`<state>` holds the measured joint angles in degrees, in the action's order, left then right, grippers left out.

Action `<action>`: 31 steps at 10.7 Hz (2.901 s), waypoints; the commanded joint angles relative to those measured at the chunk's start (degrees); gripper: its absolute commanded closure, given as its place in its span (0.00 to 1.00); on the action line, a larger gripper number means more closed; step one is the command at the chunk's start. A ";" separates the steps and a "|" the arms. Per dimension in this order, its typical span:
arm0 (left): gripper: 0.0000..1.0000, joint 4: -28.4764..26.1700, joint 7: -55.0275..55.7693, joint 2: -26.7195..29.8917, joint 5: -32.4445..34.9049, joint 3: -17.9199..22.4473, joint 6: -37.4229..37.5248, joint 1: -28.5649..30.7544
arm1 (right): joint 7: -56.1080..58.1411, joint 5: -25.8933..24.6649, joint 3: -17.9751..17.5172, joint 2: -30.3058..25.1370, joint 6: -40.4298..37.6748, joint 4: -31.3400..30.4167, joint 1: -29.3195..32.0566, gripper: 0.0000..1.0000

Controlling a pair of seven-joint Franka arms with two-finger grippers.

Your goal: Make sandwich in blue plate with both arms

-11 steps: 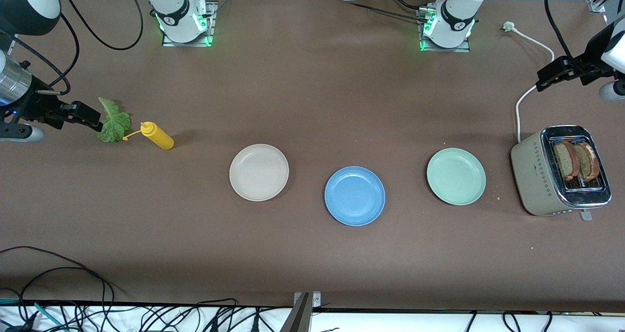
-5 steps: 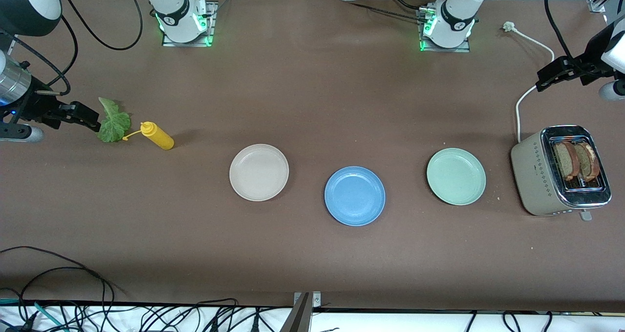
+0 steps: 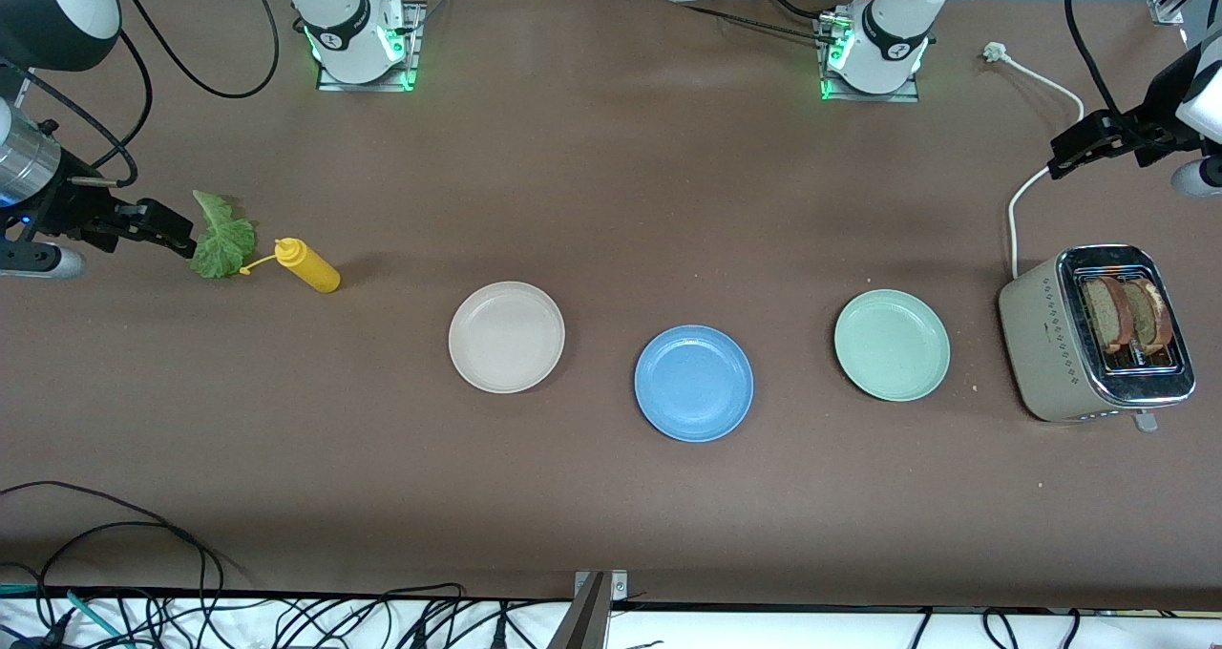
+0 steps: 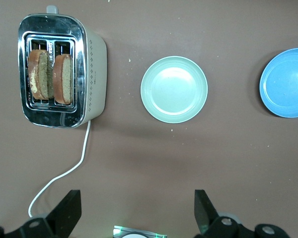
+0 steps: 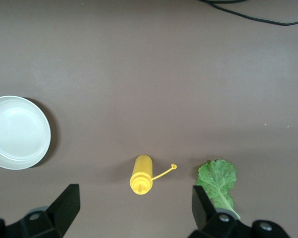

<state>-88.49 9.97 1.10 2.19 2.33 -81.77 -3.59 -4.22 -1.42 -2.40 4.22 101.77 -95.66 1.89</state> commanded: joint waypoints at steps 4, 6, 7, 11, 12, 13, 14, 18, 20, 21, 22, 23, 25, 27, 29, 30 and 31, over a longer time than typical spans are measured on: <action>0.00 2.17 0.05 -2.50 -0.35 0.74 1.26 0.87 | -0.96 -1.57 -0.06 0.44 -0.61 1.36 -0.04 0.00; 0.00 2.26 -0.12 -3.47 -0.70 0.65 0.82 3.14 | -3.40 -1.57 -0.06 0.44 -0.43 1.36 -0.04 0.00; 0.00 2.26 -0.12 -5.22 -0.61 0.74 0.73 3.50 | -4.12 -1.92 -0.06 0.44 -0.43 1.36 -0.04 0.00; 0.00 2.44 -0.56 -8.56 -0.97 1.18 -1.73 6.75 | -3.95 -1.92 -0.06 0.44 -0.52 1.36 -0.04 0.00; 0.00 2.44 -0.56 -9.18 -0.70 1.18 -1.99 6.84 | -3.78 -1.92 -0.06 0.44 -0.61 1.36 -0.04 0.00; 0.00 2.44 -0.48 -10.06 -0.52 1.35 -2.52 7.02 | -3.69 -1.92 -0.06 0.44 -0.69 1.36 -0.04 0.00; 0.00 2.44 -0.56 -10.94 -0.52 1.79 -4.00 7.80 | -3.69 -1.92 -0.15 0.44 -0.78 1.36 -0.04 0.00; 0.00 2.44 -2.05 -15.95 -0.35 1.80 -6.28 10.18 | -3.42 -1.92 -0.06 0.35 -1.05 1.36 0.05 0.00; 0.00 2.44 -8.09 -17.79 2.97 1.80 -9.53 10.45 | -3.34 -1.92 -0.06 0.26 -1.13 1.36 0.05 0.00; 0.00 2.44 -9.34 -18.59 3.69 1.88 -10.07 10.62 | -3.34 -1.92 -0.06 0.26 -1.13 1.36 0.05 0.00; 0.00 2.44 -9.44 -19.29 3.78 1.88 -11.04 10.80 | -3.34 -1.92 -0.06 0.26 -1.13 1.36 0.05 0.00; 0.00 2.35 -9.44 -19.91 4.57 1.88 -12.79 10.88 | -3.34 -1.92 -0.06 0.26 -1.13 1.27 0.05 0.00; 0.00 2.27 -9.62 -20.61 5.19 1.80 -15.25 12.11 | -3.42 -2.01 -0.06 0.35 -1.13 1.27 0.05 0.00; 0.00 1.74 -13.64 -21.32 4.93 1.80 -18.23 12.73 | -3.42 -1.92 -0.06 0.35 -1.13 1.27 0.05 0.00; 0.00 0.43 -16.55 -21.49 4.31 1.71 -20.71 14.48 | -3.43 -1.92 -0.06 0.35 -1.05 1.27 0.05 0.00; 0.00 -0.45 -17.17 -21.50 4.22 1.71 -22.02 14.49 | -3.42 -1.92 -0.06 0.35 -1.05 1.36 0.05 0.00; 0.00 -1.94 -17.18 -21.50 3.96 1.62 -23.60 14.58 | -3.42 -1.92 -0.06 0.35 -1.05 1.36 0.05 0.00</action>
<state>-88.53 -5.14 -20.19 6.32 4.32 -102.44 10.52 -7.13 -2.60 -2.38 4.22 101.70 -95.58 1.89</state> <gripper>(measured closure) 0.000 0.000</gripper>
